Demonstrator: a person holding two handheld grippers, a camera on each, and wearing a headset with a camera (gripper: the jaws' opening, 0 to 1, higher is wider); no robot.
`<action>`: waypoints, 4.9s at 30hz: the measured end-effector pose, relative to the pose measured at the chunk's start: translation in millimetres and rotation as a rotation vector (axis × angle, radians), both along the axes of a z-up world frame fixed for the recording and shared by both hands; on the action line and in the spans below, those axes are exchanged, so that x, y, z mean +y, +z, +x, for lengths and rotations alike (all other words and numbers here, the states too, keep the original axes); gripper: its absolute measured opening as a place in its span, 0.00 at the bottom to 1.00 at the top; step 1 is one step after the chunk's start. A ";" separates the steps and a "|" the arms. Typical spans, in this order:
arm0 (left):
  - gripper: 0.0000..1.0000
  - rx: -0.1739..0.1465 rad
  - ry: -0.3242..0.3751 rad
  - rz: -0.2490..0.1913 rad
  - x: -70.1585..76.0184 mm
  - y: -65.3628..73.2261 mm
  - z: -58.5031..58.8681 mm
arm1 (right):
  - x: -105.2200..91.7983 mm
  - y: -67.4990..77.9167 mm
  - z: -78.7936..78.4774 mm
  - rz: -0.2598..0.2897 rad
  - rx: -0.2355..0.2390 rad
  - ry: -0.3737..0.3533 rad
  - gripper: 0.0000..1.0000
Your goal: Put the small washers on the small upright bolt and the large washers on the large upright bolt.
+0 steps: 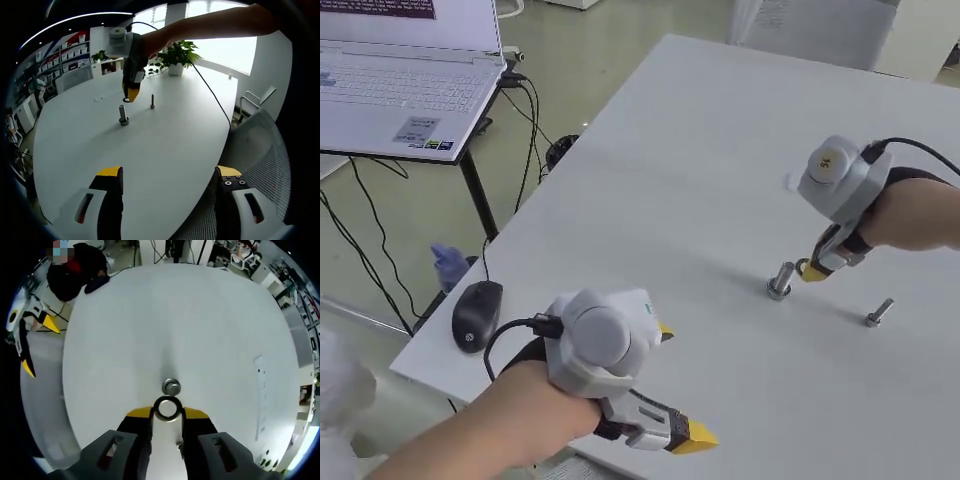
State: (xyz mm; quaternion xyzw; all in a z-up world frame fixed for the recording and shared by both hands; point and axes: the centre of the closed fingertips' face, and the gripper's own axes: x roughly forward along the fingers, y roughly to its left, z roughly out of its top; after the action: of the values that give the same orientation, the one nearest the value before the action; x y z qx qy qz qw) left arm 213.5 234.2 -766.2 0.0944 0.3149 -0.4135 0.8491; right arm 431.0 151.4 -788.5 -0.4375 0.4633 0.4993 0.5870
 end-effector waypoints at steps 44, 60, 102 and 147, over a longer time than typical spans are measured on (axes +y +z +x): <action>0.79 0.015 -0.006 -0.001 5.3 -2.9 1.1 | 16.9 -36.9 10.9 -0.020 0.011 0.022 0.22; 0.78 0.029 -0.003 0.002 11.6 -8.2 -1.4 | 18.5 -56.7 11.3 -0.030 0.012 0.010 0.22; 0.77 0.020 -0.011 0.001 9.6 -2.5 -0.3 | 23.2 -47.3 11.8 0.046 -0.014 0.018 0.35; 0.80 -0.024 0.025 -0.034 2.9 13.8 10.0 | -62.2 53.2 -114.5 0.563 -0.085 -0.309 0.51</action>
State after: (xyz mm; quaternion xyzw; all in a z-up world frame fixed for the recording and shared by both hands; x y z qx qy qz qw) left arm 223.5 237.2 -752.4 0.0807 0.2989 -0.4069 0.8594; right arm 316.5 89.1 -735.3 -0.2027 0.3430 0.4943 0.7727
